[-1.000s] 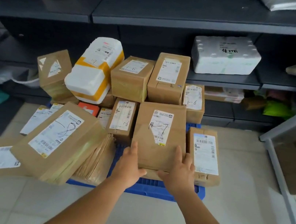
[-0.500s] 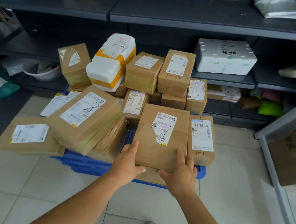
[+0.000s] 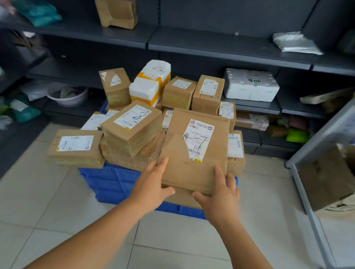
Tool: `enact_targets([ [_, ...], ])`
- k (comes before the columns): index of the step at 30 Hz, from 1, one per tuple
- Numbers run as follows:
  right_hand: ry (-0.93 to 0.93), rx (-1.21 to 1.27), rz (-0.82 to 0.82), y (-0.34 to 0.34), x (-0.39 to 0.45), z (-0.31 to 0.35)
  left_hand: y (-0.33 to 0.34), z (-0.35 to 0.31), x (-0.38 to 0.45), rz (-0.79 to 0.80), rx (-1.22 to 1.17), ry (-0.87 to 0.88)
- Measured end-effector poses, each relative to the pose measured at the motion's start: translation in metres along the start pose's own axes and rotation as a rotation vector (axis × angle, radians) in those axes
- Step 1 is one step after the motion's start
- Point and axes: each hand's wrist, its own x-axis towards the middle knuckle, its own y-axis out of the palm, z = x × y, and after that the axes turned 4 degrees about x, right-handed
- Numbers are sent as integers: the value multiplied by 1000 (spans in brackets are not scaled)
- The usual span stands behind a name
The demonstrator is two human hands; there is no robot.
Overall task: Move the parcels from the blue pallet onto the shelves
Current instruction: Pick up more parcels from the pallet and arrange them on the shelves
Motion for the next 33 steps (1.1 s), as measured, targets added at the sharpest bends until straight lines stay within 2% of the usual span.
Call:
enact_targets([
  [8,-198,10,-17,-24,-54,32,-32,-4,-71,-199,-57,-22],
  [17,-448,0,117,-15,-107,81,-73,9,-166,-441,-49,-198],
  [23,-630,-17,280,29,-159,134,-102,56,-248,-597,-62,-376],
  [33,-888,-57,490,150,-294,242,-160,175,-407,-814,-91,-644],
])
